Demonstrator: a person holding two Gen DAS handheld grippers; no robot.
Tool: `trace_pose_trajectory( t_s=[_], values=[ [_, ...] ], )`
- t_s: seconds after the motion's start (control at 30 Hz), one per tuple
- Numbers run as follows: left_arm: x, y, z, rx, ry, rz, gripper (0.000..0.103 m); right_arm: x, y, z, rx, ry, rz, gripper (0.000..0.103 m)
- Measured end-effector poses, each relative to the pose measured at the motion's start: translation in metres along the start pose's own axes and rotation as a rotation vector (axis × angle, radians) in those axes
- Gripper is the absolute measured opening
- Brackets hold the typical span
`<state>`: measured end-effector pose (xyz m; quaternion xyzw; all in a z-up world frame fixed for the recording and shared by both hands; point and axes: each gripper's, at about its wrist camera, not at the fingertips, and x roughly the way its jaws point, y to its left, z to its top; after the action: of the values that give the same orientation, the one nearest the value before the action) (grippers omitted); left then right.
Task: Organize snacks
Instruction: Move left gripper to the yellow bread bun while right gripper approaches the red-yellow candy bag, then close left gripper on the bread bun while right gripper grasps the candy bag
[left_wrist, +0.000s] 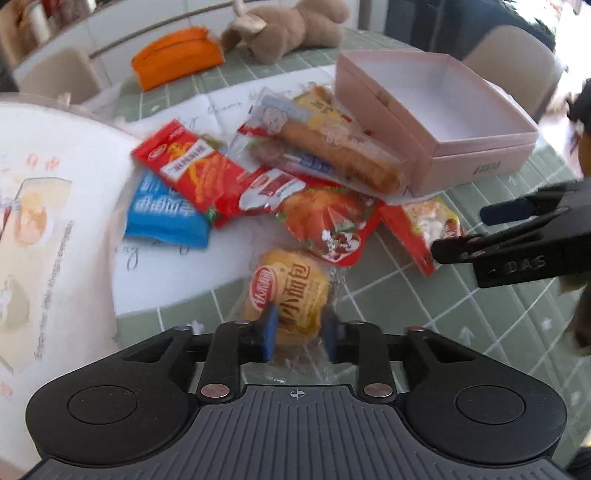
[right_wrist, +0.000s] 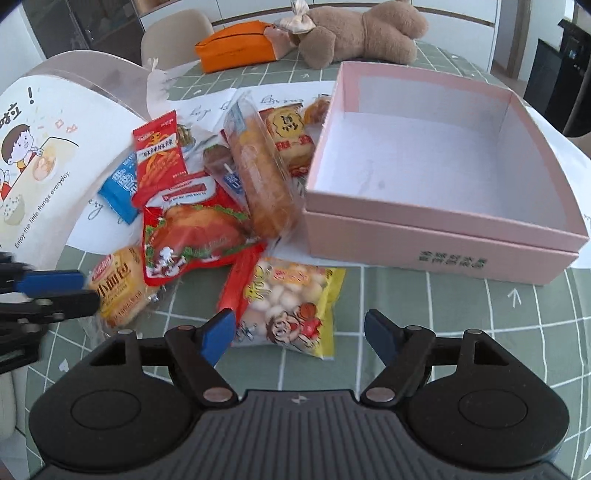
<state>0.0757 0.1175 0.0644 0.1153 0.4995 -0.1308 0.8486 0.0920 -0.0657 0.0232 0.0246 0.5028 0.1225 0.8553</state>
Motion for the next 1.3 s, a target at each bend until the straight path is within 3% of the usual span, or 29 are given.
trace_pose_trajectory(
  t_s=[0.13,0.3,0.37,0.6,0.73,0.87,1.0,1.13,1.3],
  values=[
    [0.007,-0.005,0.006,0.004,0.009,-0.013,0.059,-0.002,-0.01,-0.005,0.02,0.003,-0.003,0.077],
    [0.025,0.001,0.015,-0.002,0.045,0.033,0.069,-0.005,-0.015,-0.012,0.02,0.002,-0.004,0.079],
    [0.033,0.013,0.017,-0.046,0.068,0.007,0.073,-0.008,-0.015,-0.013,0.011,-0.005,0.006,0.079],
    [0.019,0.027,0.001,-0.123,0.04,-0.064,0.061,-0.005,-0.003,0.002,-0.007,-0.059,0.013,0.081],
    [0.007,0.024,-0.015,-0.17,0.076,-0.071,0.059,0.013,0.014,0.014,-0.013,-0.043,0.032,0.08],
    [-0.002,0.03,-0.03,-0.25,0.127,-0.057,0.059,0.018,0.043,0.016,-0.123,-0.018,0.023,0.074],
    [-0.003,0.041,-0.032,-0.327,0.149,-0.059,0.059,0.008,0.064,0.003,-0.249,0.037,0.093,0.071],
    [-0.001,0.04,-0.03,-0.338,0.151,-0.05,0.059,0.0,0.073,-0.018,-0.345,0.079,0.132,0.074],
    [-0.001,0.027,-0.028,-0.314,0.149,-0.06,0.059,-0.005,0.057,-0.037,-0.333,0.087,0.079,0.08]
  ],
)
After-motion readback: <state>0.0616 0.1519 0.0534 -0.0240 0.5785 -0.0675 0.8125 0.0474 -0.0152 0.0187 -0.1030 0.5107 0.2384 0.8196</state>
